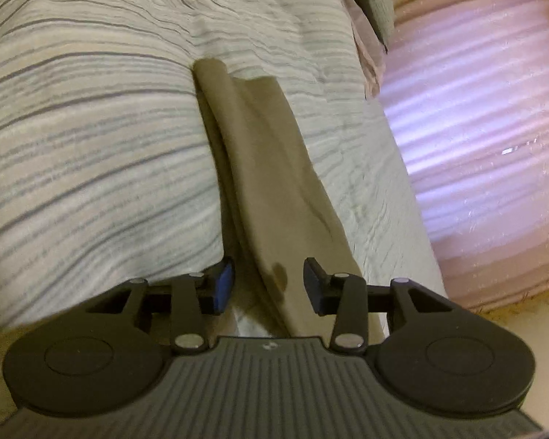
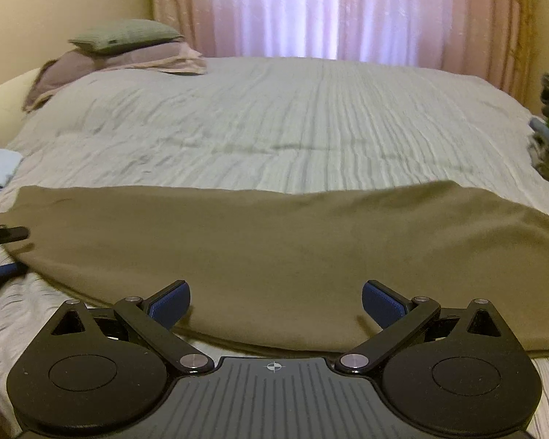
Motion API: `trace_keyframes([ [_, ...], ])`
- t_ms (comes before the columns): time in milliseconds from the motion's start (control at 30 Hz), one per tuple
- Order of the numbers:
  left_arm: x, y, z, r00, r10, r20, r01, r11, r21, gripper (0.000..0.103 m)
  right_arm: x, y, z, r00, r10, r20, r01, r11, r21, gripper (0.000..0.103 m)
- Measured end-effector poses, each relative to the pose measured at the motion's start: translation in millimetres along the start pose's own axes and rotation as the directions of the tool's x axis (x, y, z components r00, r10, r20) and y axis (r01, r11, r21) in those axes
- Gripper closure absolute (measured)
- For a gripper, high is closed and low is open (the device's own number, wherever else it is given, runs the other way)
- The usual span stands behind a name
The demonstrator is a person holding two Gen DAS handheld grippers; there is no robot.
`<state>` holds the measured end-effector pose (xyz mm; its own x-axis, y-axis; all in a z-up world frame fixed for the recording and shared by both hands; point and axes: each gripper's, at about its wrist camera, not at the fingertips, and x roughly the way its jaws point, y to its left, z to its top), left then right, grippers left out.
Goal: Fold clothes
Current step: 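Grasp the leg end of the olive-brown trouser strip with the left gripper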
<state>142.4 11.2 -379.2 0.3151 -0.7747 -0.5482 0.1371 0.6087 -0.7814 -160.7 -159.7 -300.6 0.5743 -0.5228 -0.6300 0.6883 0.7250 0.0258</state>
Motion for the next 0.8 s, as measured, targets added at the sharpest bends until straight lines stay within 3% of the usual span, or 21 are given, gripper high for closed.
trace_keyframes([
  [167,5,-3,5,0.999,-0.002,0.052,0.001,1.000,0.020,0.075,7,4,-2,1.000,0.002,-0.001,-0.002,1.000,0.007,0.001],
  [333,6,-9,7,0.998,-0.004,0.058,0.000,0.997,0.072,0.075,15,17,-8,1.000,0.016,-0.002,-0.016,1.000,-0.023,0.001],
  [433,6,-12,9,0.998,-0.006,0.063,-0.001,0.995,0.104,0.081,27,26,-16,1.000,0.011,-0.028,-0.012,0.999,-0.045,0.001],
  [567,7,-17,11,0.998,-0.007,0.068,-0.003,0.989,0.145,0.099,33,29,-22,0.999,-0.007,-0.042,0.004,0.998,-0.070,0.001],
  [633,7,-21,12,0.997,-0.009,0.071,-0.003,0.985,0.171,0.100,32,24,-21,0.999,0.013,-0.043,-0.015,0.999,-0.043,0.001],
  [733,3,-53,10,0.995,-0.036,0.089,0.008,0.955,0.296,0.100,25,9,-17,0.999,0.042,-0.034,-0.040,0.999,0.034,0.001],
  [800,-1,-78,5,0.993,-0.072,0.090,0.031,0.921,0.387,0.100,17,-7,-14,0.999,0.050,-0.018,-0.048,0.994,0.098,0.001],
])
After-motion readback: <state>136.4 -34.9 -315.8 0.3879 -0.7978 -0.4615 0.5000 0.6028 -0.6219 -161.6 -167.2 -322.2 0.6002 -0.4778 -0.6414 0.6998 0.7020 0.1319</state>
